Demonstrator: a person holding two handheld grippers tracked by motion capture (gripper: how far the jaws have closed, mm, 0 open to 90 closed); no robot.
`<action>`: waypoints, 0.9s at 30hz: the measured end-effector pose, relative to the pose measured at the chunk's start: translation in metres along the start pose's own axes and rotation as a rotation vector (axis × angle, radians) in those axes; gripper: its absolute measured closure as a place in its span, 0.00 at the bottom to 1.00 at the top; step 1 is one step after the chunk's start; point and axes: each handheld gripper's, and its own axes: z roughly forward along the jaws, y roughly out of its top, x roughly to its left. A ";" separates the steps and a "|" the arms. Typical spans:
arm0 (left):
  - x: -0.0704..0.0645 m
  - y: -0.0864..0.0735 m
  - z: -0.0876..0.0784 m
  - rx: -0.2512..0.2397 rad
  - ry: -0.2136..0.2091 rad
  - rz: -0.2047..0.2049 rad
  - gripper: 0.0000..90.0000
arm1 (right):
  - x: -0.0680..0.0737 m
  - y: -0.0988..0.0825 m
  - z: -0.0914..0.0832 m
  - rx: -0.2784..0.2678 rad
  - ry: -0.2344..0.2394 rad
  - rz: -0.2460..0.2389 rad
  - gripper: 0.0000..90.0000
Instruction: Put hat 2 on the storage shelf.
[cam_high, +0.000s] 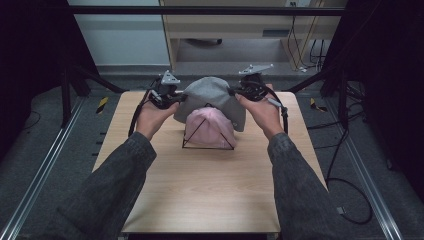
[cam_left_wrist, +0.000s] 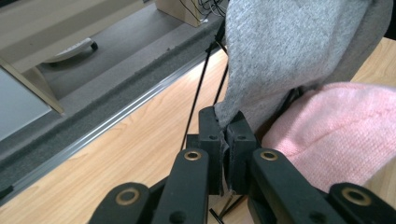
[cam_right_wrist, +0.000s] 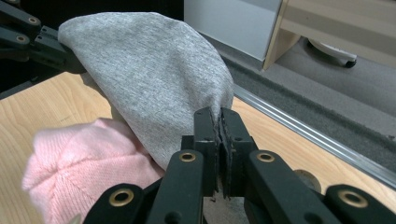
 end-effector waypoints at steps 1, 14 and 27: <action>-0.001 -0.001 0.001 0.000 0.001 0.000 0.96 | 0.000 -0.002 0.001 0.002 0.001 0.005 0.97; -0.002 -0.016 0.008 0.026 0.008 -0.001 0.96 | 0.002 -0.017 0.014 0.028 0.016 0.018 0.97; -0.003 -0.028 0.012 0.046 0.001 -0.014 0.96 | 0.009 -0.027 0.022 0.049 0.024 0.022 0.97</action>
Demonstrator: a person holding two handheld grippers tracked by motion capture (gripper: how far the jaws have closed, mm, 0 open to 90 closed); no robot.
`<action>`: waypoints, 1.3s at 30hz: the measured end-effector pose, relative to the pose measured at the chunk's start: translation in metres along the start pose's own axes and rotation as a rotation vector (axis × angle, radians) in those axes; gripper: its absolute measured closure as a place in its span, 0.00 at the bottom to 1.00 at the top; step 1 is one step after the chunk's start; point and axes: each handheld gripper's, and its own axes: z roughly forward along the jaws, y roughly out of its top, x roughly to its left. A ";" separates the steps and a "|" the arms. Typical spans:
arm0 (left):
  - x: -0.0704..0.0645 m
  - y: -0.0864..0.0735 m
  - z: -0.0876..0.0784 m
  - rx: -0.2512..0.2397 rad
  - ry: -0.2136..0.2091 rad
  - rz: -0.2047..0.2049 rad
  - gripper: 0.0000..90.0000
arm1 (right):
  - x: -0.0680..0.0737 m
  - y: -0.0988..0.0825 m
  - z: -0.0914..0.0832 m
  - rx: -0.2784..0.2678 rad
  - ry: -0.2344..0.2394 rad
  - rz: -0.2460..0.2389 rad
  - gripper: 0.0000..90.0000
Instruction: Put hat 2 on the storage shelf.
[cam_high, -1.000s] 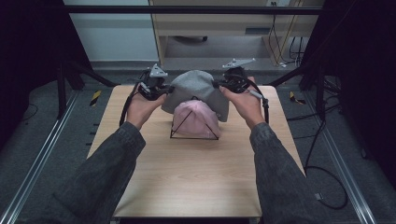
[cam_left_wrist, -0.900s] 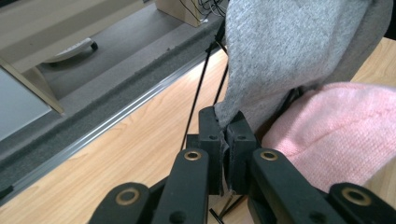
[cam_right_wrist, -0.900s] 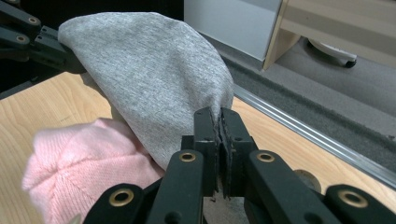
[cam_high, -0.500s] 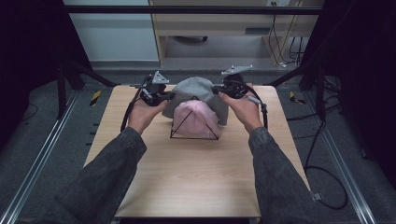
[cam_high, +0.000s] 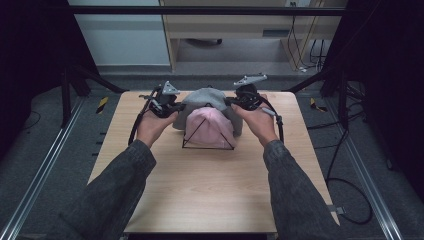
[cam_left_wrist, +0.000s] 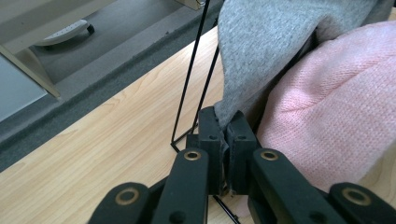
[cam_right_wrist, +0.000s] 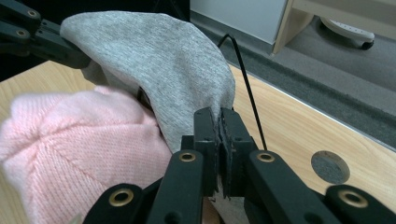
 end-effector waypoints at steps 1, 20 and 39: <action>0.000 -0.001 0.001 0.003 0.001 0.001 0.96 | 0.000 -0.001 0.000 0.000 -0.001 0.000 0.97; -0.003 -0.025 0.011 0.065 -0.007 -0.042 0.94 | 0.010 -0.014 0.012 0.035 -0.001 0.003 0.91; -0.015 -0.028 -0.050 0.004 0.098 -0.062 0.33 | 0.026 -0.003 -0.035 -0.075 -0.137 0.029 0.35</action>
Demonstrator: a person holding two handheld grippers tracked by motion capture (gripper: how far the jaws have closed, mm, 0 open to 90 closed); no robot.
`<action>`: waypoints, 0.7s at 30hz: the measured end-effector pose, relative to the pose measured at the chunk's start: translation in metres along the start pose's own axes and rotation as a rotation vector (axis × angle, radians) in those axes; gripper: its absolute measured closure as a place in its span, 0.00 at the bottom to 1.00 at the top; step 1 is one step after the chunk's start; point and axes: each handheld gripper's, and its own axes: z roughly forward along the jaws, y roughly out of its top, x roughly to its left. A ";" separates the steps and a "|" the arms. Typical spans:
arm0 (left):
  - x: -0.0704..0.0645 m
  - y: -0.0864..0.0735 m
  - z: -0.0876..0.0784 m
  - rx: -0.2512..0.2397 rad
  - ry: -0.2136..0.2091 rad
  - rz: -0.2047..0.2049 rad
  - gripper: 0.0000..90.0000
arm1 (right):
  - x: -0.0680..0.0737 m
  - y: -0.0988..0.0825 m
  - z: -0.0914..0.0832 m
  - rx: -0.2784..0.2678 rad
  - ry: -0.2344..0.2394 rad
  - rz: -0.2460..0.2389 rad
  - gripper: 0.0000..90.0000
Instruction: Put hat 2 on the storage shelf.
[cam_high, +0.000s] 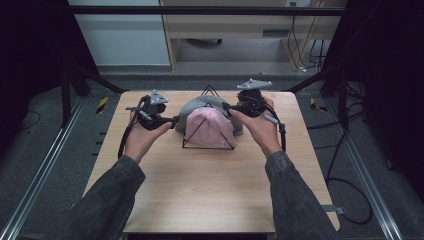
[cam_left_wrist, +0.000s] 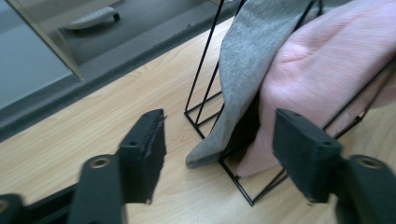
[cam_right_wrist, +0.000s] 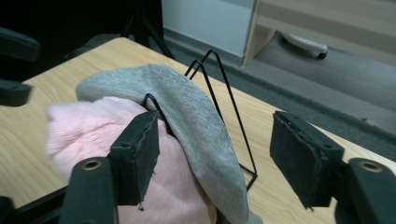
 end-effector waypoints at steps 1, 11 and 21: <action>-0.003 -0.003 -0.008 0.004 -0.003 0.003 0.30 | 0.001 -0.001 -0.004 -0.007 -0.006 0.001 0.34; -0.029 -0.035 -0.030 0.032 -0.038 0.015 0.14 | 0.015 -0.022 -0.042 0.005 -0.034 0.001 0.17; -0.053 -0.040 -0.036 0.034 -0.082 0.080 0.09 | 0.020 -0.041 -0.056 -0.005 -0.005 -0.005 0.12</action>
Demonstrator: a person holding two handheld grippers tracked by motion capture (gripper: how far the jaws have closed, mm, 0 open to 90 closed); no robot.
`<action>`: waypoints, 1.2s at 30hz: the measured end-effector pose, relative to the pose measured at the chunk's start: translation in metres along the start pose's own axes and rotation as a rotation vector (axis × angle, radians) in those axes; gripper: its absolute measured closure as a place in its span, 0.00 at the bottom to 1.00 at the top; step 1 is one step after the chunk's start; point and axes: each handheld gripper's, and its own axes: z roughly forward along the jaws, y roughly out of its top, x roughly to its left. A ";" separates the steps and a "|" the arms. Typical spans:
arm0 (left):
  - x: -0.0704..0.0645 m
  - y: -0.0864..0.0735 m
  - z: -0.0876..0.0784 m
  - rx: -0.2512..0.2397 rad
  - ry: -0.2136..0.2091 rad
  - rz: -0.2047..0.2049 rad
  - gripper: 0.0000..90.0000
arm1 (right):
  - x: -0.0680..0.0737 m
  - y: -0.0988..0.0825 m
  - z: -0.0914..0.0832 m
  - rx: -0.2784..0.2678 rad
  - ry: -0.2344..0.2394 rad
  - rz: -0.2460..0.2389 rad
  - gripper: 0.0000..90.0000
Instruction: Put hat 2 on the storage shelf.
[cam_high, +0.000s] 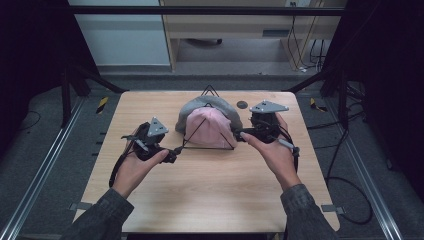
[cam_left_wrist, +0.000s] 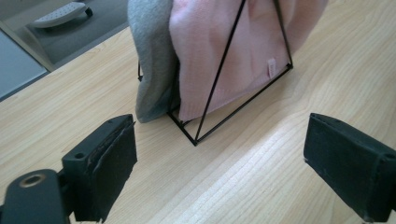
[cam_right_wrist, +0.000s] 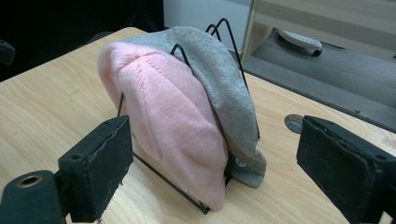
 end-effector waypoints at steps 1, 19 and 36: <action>-0.001 0.000 -0.001 0.004 -0.001 0.007 0.09 | 0.000 -0.001 -0.001 0.001 0.003 -0.004 0.11; -0.010 -0.040 0.003 0.063 -0.038 0.080 0.05 | 0.014 -0.044 -0.010 0.103 0.054 -0.094 0.07; 0.007 -0.081 0.034 0.152 -0.051 0.046 0.05 | 0.011 -0.111 0.009 0.237 0.063 -0.042 0.13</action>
